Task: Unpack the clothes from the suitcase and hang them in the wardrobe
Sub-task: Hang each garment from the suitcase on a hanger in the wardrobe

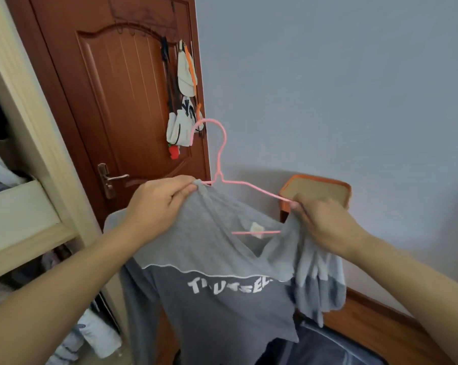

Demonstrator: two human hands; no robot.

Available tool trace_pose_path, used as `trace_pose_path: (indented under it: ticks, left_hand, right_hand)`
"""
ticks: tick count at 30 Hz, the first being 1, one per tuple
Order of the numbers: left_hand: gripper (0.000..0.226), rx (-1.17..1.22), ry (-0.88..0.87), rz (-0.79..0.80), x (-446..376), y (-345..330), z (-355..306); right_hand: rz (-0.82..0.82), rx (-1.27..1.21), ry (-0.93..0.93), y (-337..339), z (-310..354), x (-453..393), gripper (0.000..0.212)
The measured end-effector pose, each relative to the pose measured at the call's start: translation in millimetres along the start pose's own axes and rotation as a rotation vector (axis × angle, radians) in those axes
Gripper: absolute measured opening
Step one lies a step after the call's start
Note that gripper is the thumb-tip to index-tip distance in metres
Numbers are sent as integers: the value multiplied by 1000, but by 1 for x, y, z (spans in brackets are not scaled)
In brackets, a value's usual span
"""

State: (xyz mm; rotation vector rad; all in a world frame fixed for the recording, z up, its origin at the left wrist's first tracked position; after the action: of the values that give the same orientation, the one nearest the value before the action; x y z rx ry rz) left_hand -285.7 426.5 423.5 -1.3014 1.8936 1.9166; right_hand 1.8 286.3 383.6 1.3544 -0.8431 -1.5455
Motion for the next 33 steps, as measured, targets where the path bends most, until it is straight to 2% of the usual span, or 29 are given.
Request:
trace_pose_path:
  ticks: [3,7,9,11,14,17,20,22,24,26,27,29,31,33]
  left_hand:
    - [32,12,-43,-7,-9,-10,-22]
    - [32,-29,-111,53,-14,-22,-49]
    - [29,-203,-96,20,-5,-19,-35]
    - [39,-252,13,43,5,-12,-5]
    - [46,-191,108,134,12,-16,15]
    - [35,-178,20,129,5,-23,-15]
    - [40,-246,-23,110,-5,-26,-36]
    - [42,-296,-35,71,-7,-21,-32]
    - [40,-297,-9,32,-7,-12,-20]
    - [40,-295,35,-1,-6,-2,-7]
    - [39,-313,40,-20,-6,1,-5]
    - [37,-372,41,-53,-8,7,-1]
    - [37,-416,58,-73,-12,16,5]
    - [37,-446,83,-98,-16,26,12]
  right_hand:
    - [-107,30,63,7,12,-4,60]
    - [-159,-5,88,16,17,-8,63]
    - [-231,11,29,29,1,-3,60]
    - [-296,-28,-40,40,-20,4,50]
    - [-271,-42,-31,42,-23,2,46]
    - [-260,-94,16,40,-7,-5,47]
    - [-241,-104,74,39,1,-6,48]
    - [-310,-115,19,45,-8,-2,47]
    - [-460,-79,-83,56,-24,11,44]
    - [-574,-50,-21,64,-28,29,43]
    - [-569,-68,46,64,-25,34,43]
    - [-458,-108,97,57,-22,34,41]
    - [-328,-168,-4,42,-33,22,42]
    - [-170,-432,-133,17,-53,14,55]
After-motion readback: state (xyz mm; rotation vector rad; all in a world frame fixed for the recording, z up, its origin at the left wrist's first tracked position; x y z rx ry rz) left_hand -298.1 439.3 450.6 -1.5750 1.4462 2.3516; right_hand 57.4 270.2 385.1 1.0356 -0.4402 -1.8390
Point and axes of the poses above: each hand's wrist, its own x-axis away from the middle knuckle, its own y-axis out of the back of the hand, z = x × y, the point moved 5 cm from there along -x, towards the middle knuckle, and after that the axes turned 8 degrees about z, right-handed, at the moved point
